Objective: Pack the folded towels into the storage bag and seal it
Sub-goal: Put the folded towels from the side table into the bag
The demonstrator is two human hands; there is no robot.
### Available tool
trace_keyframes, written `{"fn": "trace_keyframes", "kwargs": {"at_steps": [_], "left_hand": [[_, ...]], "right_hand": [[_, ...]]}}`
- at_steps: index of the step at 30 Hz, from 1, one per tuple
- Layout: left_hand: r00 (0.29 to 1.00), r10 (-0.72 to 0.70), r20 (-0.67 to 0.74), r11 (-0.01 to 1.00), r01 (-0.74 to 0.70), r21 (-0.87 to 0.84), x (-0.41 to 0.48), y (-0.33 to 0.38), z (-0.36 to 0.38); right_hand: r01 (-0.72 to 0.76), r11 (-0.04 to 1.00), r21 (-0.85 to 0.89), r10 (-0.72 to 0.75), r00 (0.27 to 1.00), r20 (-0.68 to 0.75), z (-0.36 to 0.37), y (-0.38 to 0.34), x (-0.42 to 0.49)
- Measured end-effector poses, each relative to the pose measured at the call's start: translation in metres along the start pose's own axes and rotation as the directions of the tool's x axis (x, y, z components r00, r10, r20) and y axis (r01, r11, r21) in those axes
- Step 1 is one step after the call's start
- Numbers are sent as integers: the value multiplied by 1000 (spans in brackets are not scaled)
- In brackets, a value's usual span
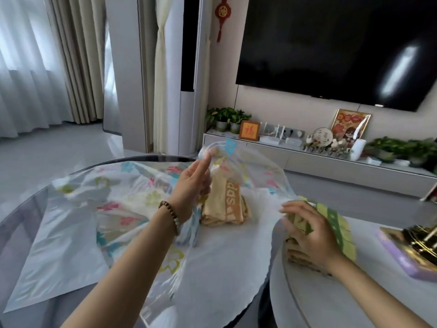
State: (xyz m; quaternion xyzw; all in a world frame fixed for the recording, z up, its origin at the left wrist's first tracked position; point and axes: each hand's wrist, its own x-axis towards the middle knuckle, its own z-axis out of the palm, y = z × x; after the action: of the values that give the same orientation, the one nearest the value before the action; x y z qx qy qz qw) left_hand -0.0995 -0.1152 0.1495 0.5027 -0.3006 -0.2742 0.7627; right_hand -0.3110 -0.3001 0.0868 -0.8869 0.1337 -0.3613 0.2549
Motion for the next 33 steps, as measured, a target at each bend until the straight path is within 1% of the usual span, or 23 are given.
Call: {"fn": "trace_keyframes", "kwargs": {"at_steps": [2,4,5,7,9,12,16,19,20,21,22,23,24,25,26,27,28,29,30,31,33], "left_hand": [[999,-27,20,999,26,34,4,-8,14],[998,-49,27,996,47,71,7,-17,26],[998,-54,31,996,51,78,9,-21,32],[998,-56,36,996,53,78,12,-28,41],[998,-58,28,996,56,69,15,-33,50],[997,-75,18,996,74,43,18,-38,59],[996,-86,-18,995,87,59,22,-46,64],[997,-76,-15,996,77,55,25,-49,64],[997,-74,-13,996,75,53,25,-50,64],[997,-74,-14,996,74,53,26,-50,64],[997,-73,-18,996,74,56,26,-50,64],[997,-69,-23,996,71,57,27,-50,64],[998,-64,-26,996,66,56,28,-49,64],[998,-58,-29,997,60,53,29,-49,63],[998,-55,-29,997,56,49,29,-48,63],[998,-51,-30,998,52,44,30,-48,63],[999,-45,-31,998,46,36,31,-48,61],[999,-39,-34,999,40,24,33,-48,60],[999,-36,-41,999,36,11,34,-48,58],[998,-33,-50,999,33,1,35,-48,55],[997,-31,-71,999,29,-18,37,-47,50]], "right_hand": [[-106,994,5,106,988,-110,-25,26,-5],[-294,956,20,293,942,-161,-41,56,-11],[-411,911,27,410,896,-169,-47,70,-14],[-613,786,78,617,771,-161,-56,93,-21],[-737,657,160,753,651,-94,-61,111,-28],[-831,499,246,854,520,24,-62,129,-34],[-882,346,320,924,379,46,-57,148,-33],[-879,268,395,944,322,75,-55,159,-30],[-887,265,378,953,300,37,-54,160,-28],[-917,286,277,958,282,-57,-54,160,-26],[-939,324,113,938,303,-170,-53,159,-23],[-923,382,-46,887,380,-262,-49,155,-20],[-878,452,-158,829,479,-290,-43,152,-17],[-821,524,-228,780,570,-259,-35,148,-14],[-759,580,-296,741,643,-196,-24,145,-11],[-707,614,-351,715,687,-130,-13,144,-10],[-677,627,-386,707,702,-83,-1,144,-8],[-680,618,-395,720,691,-64,9,144,-6],[-711,588,-385,749,658,-71,18,142,-2],[-761,537,-364,791,605,-97,25,141,3],[-841,401,-363,867,476,-145,36,140,14]]}}
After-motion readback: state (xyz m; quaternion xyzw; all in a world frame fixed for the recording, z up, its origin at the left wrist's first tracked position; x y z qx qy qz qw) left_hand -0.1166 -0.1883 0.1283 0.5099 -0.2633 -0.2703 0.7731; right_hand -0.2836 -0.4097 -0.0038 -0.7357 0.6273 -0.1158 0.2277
